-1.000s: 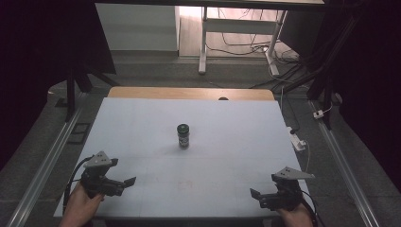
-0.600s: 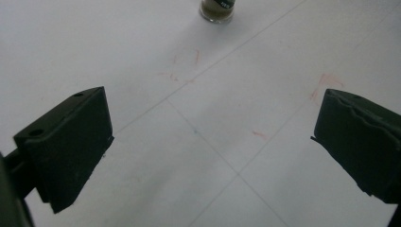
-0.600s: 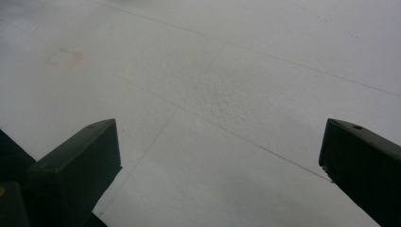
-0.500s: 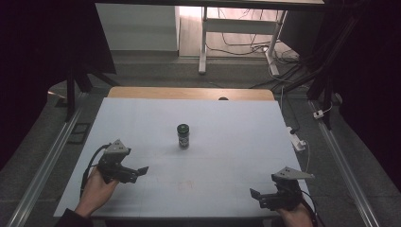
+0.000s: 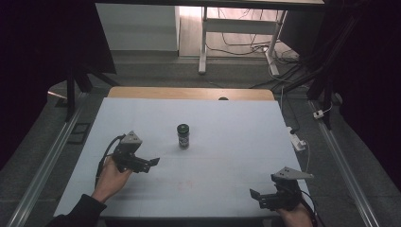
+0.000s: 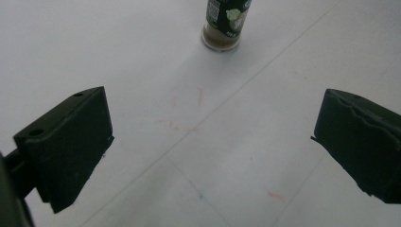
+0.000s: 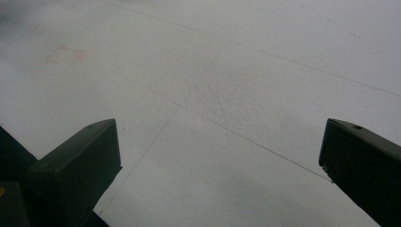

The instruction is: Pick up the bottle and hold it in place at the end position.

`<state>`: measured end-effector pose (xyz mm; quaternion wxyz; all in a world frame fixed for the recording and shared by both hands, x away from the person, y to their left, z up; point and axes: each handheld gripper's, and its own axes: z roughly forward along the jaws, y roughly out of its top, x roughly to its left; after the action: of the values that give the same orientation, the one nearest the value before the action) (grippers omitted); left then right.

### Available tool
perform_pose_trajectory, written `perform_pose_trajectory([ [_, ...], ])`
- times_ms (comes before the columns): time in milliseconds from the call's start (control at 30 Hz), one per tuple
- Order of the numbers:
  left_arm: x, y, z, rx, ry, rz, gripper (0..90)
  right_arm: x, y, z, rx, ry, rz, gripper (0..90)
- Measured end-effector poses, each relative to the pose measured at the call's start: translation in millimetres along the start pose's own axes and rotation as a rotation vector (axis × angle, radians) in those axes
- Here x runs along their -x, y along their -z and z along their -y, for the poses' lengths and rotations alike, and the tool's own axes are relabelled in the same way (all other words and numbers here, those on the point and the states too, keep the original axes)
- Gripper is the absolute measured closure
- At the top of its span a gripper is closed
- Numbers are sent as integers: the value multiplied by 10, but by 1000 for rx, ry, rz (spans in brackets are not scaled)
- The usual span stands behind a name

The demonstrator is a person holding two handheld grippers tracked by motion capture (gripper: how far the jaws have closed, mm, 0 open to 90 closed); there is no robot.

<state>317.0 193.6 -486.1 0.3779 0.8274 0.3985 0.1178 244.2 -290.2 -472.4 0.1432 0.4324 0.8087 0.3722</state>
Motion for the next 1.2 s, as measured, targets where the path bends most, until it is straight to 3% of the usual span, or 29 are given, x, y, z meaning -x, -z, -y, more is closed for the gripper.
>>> perform_pose_trajectory([
  [300,-12,-209,-211,8,-15,18,0,-2,-1,0,-1,3,-2,0],
  [567,-18,-373,-364,3,-66,26,1,-4,-2,1,-3,3,-3,0],
  [1200,-36,-834,-632,-9,-98,66,0,-3,-3,2,-5,7,-6,0],
])
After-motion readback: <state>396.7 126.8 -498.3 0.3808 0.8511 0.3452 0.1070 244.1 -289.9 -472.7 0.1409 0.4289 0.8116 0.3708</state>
